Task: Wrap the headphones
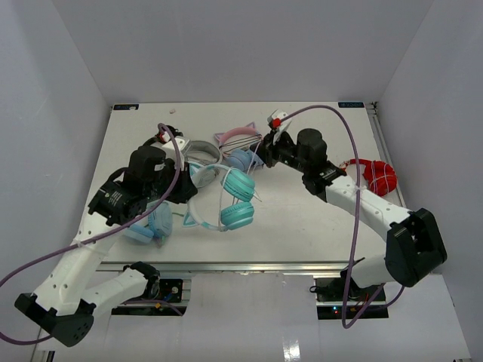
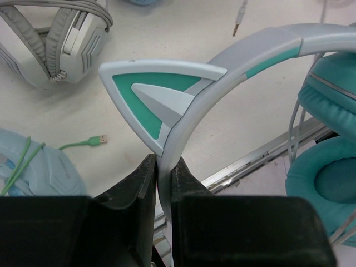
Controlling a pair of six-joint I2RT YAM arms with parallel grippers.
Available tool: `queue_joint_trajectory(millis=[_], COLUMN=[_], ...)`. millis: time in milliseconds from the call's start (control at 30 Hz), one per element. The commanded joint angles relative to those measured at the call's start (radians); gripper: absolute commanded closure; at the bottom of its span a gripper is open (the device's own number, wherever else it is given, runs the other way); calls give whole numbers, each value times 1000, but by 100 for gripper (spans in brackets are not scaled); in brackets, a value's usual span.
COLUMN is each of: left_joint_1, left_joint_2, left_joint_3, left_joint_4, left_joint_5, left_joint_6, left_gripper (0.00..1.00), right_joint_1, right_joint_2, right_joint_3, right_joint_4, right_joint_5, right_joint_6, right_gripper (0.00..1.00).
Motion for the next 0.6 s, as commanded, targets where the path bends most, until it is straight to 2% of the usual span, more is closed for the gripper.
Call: queue_joint_trajectory(millis=[0,133,367,567], left_joint_1=[-14,-26,-43,-155], left_joint_2=[65,158,236,336], left_joint_3=[-39,-54,-41,-49], left_joint_4=[78,104,152,174], left_joint_5=[-4,-90,-175,-325], left_joint_6=[29,42,50,51], left_gripper=[100,100,100,100], right_joint_1=[-14,-14,-12,-12], right_joint_2=[2,35,145,242], right_joint_3=[194,339,477,605], right_joint_4=[-322,-465,-701,-814], right_joint_5=[12,-14,-98,-94], right_joint_6=[-119,-171,-237,-240], right_gripper=[92,92,92,92])
